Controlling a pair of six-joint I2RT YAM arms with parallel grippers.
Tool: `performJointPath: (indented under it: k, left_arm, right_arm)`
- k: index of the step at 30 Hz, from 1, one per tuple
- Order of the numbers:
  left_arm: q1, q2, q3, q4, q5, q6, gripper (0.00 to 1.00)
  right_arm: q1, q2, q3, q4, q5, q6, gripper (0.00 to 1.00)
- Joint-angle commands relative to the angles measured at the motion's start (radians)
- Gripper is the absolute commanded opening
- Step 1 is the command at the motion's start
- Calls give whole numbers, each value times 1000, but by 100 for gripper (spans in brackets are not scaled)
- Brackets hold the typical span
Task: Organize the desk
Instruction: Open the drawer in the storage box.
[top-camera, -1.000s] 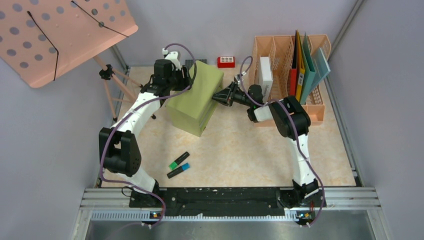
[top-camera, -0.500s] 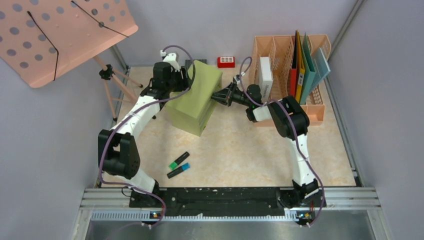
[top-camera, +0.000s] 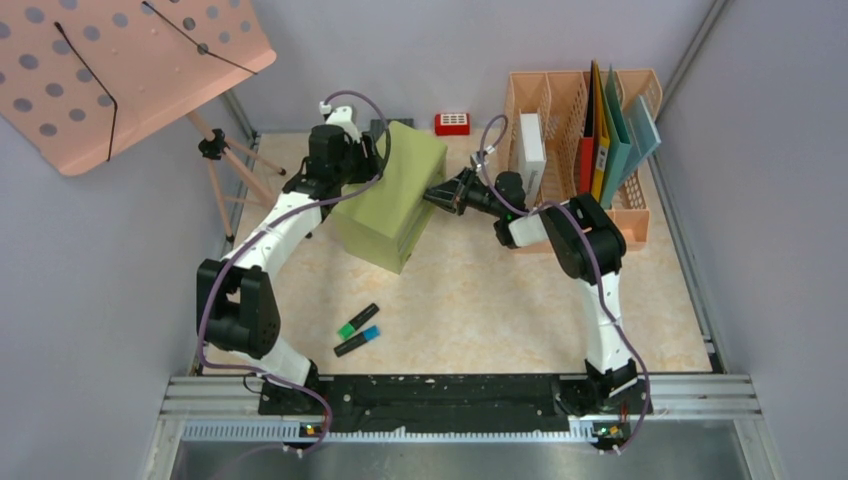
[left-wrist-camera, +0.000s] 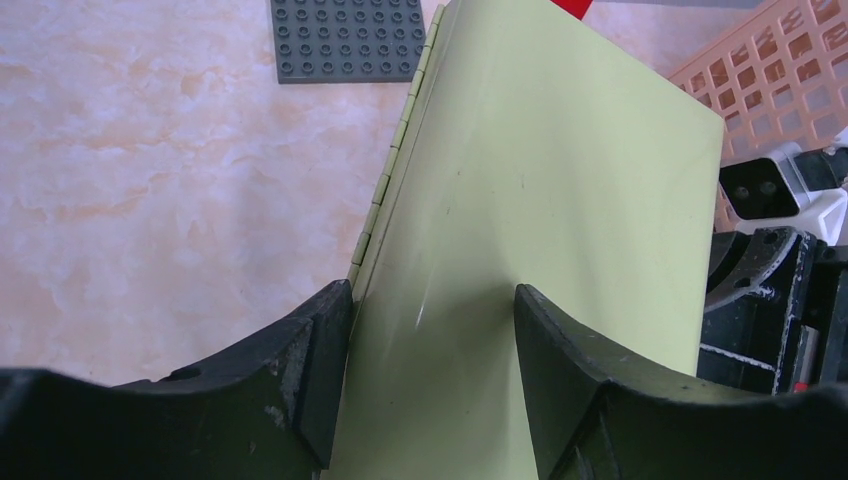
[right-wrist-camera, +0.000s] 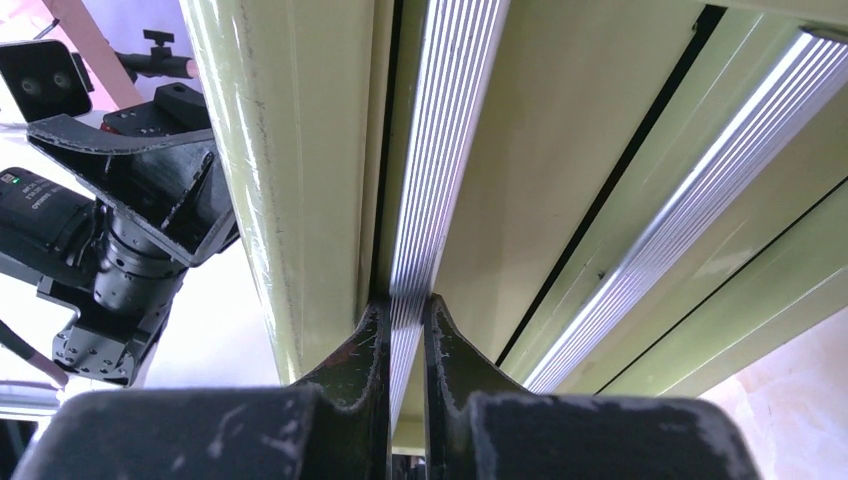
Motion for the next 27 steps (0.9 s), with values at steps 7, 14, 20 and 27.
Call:
performJointPath:
  k: [7, 14, 20, 27]
  left_arm:
    - [-61, 76, -90, -352, 55, -53, 0]
    - [-59, 75, -19, -390, 76, 3, 12]
    - [-61, 67, 73, -433, 32, 72, 55]
    - [-119, 17, 149, -430, -70, 203, 83]
  right_arm:
    - [4, -54, -2, 37, -71, -108, 0]
    - [-6, -65, 9, 34, -69, -102, 0]
    - [-6, -60, 30, -2, -70, -112, 0]
    - [-7, -56, 68, -45, -79, -140, 0]
